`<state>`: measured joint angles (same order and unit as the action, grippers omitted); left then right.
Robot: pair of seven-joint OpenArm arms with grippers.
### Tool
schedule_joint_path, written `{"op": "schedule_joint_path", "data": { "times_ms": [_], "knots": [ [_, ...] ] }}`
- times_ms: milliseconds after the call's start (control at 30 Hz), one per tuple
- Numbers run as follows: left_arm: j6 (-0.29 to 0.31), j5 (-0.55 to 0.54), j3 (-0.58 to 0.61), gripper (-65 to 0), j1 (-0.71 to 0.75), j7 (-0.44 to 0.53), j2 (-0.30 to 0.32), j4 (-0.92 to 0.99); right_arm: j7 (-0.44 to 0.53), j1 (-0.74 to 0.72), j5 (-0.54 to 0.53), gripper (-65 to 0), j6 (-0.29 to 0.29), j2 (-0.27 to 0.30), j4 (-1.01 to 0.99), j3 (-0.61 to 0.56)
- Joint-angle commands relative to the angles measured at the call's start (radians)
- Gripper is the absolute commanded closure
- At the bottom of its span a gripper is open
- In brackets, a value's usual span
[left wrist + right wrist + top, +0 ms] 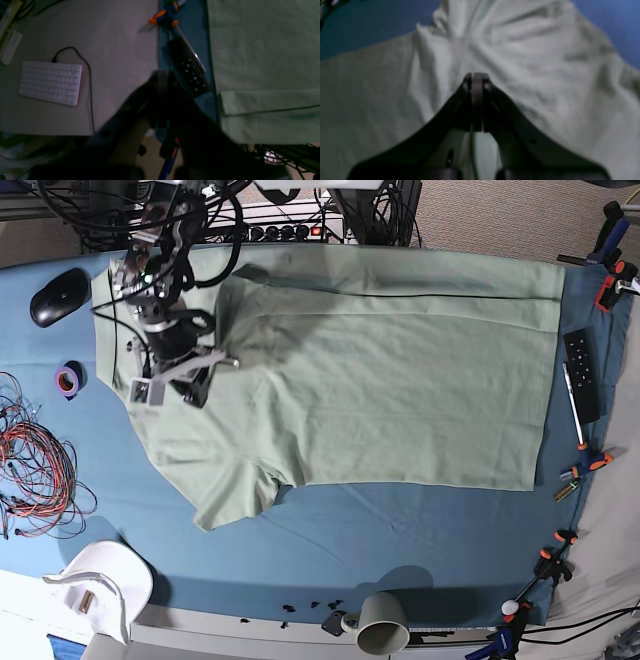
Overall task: Fold the T-shirt properly
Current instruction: 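Fold the held sleeve inward over the shirt body with the right gripper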
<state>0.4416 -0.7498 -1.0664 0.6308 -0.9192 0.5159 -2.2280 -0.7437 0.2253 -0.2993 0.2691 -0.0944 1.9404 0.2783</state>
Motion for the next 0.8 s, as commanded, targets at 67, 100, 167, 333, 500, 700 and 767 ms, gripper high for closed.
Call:
{"op": "schedule_joint_path", "data": {
  "times_ms": [67,100,167,333,500,700,767],
  "knots": [
    [-0.004,-0.006,-0.010,0.0,0.003,0.022,0.019,-0.011,0.029,-0.023,-0.009,0.0,0.011,0.003,0.015,0.000],
    [-0.004,-0.006,-0.010,0.0,0.003,0.022,0.019,-0.011,0.025,-0.022,-0.010,0.0,0.025,0.003,0.016,0.008],
    [-0.004,-0.006,-0.010,0.0,0.004,0.021,0.019,-0.011,-0.006,-0.020,-0.010,0.0,0.058,0.003,0.028,0.037],
    [-0.004,-0.006,-0.010,0.0,0.004,0.021,0.019,-0.011,-0.072,0.052,-0.010,0.0,0.060,0.009,0.161,0.155],
    [-0.004,-0.006,-0.010,0.0,0.003,0.022,0.019,-0.011,-0.125,0.216,-0.119,0.0,0.039,0.022,0.222,0.228],
    [-0.004,-0.007,-0.010,0.0,0.003,0.022,0.019,-0.011,-0.112,0.287,-0.182,0.0,0.021,0.021,0.110,0.227],
    [-0.004,-0.007,-0.010,0.0,0.003,0.022,0.019,-0.011,-0.108,0.278,-0.210,0.0,0.021,0.012,0.058,0.227]
  ]
}}
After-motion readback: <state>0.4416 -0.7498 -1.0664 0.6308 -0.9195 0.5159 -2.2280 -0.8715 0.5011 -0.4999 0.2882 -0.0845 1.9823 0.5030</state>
